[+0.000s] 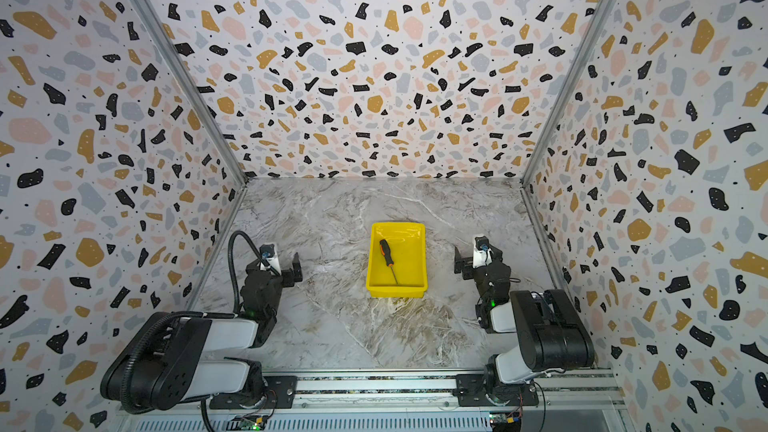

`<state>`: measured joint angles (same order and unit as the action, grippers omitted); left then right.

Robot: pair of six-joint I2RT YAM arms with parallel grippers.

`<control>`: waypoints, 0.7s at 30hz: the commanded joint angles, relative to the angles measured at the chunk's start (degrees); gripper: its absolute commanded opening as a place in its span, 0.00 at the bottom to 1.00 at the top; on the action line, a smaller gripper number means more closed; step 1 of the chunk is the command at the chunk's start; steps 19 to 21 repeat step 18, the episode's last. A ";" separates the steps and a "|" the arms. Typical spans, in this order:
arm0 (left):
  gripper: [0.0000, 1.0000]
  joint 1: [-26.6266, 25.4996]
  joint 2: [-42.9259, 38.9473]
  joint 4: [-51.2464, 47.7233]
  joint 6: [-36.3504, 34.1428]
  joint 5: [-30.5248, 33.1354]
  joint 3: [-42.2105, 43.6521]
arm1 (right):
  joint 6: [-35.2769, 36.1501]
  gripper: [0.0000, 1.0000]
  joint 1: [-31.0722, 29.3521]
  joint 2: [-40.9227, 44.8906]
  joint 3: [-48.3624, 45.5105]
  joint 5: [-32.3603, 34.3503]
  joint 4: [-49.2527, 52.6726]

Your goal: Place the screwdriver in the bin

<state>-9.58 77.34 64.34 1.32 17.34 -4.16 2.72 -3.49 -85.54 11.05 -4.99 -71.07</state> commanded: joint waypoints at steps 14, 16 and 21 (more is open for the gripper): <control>1.00 -0.04 -0.88 3.93 -1.39 -2.49 -2.52 | -0.43 0.99 1.18 0.13 1.50 -2.51 1.02; 1.00 -0.08 -0.97 3.78 -1.40 -2.51 -2.57 | -0.35 0.99 1.04 0.37 1.21 -2.07 0.78; 1.00 -0.08 -0.91 3.83 -1.41 -2.58 -2.60 | 0.14 0.99 0.01 0.63 0.65 -0.21 0.24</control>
